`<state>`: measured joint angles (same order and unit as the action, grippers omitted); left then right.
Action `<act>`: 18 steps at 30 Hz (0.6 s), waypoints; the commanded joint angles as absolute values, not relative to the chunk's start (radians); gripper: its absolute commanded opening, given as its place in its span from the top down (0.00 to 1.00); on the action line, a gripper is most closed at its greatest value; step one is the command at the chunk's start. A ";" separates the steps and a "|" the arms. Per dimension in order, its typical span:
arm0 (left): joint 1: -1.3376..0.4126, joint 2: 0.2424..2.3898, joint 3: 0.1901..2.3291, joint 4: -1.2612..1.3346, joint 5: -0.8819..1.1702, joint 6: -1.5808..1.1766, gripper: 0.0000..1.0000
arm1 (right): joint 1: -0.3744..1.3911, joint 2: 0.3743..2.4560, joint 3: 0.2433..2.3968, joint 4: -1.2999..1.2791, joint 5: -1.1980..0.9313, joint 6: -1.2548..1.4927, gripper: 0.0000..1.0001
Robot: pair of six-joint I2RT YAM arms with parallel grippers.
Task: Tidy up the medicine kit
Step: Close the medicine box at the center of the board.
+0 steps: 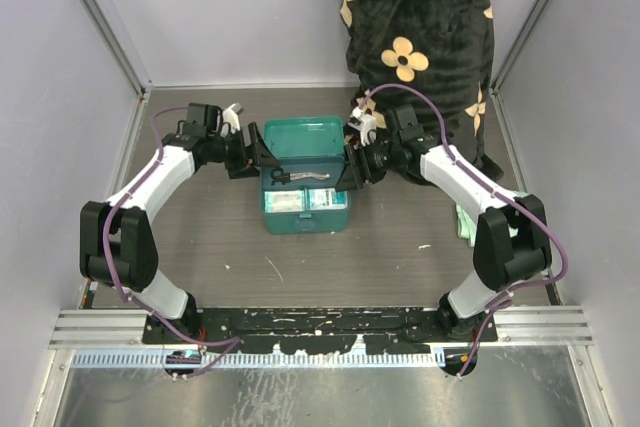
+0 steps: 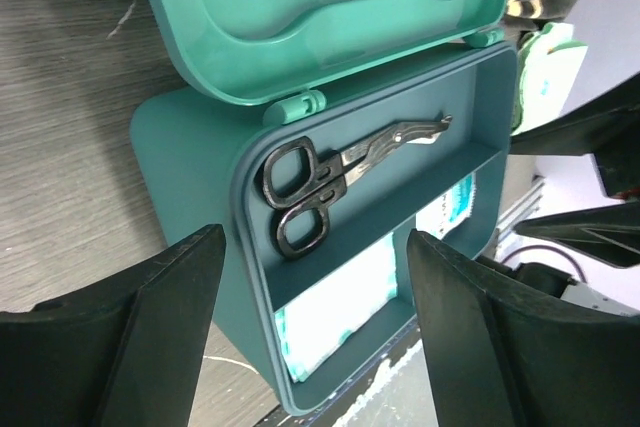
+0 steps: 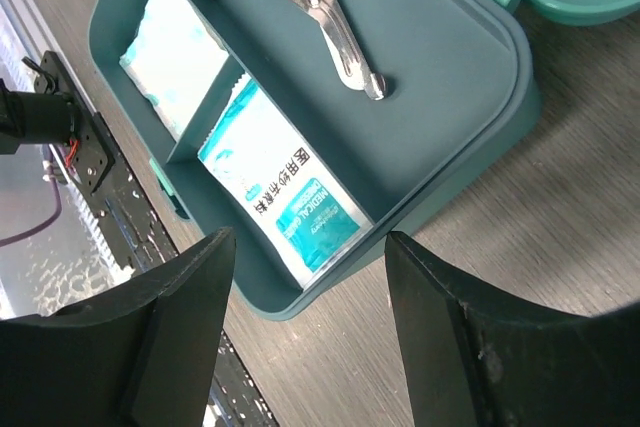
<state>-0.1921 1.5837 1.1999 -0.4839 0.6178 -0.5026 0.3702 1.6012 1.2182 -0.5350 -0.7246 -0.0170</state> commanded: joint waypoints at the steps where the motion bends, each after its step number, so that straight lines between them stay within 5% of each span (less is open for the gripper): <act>1: -0.187 1.533 1.243 -0.504 0.555 -0.428 0.22 | 0.357 1.528 1.231 -0.463 -0.722 -0.021 0.33; 18: -0.091 1.788 1.528 -0.546 0.598 -0.304 0.03 | 0.196 1.405 1.096 -0.328 -0.661 -0.068 0.21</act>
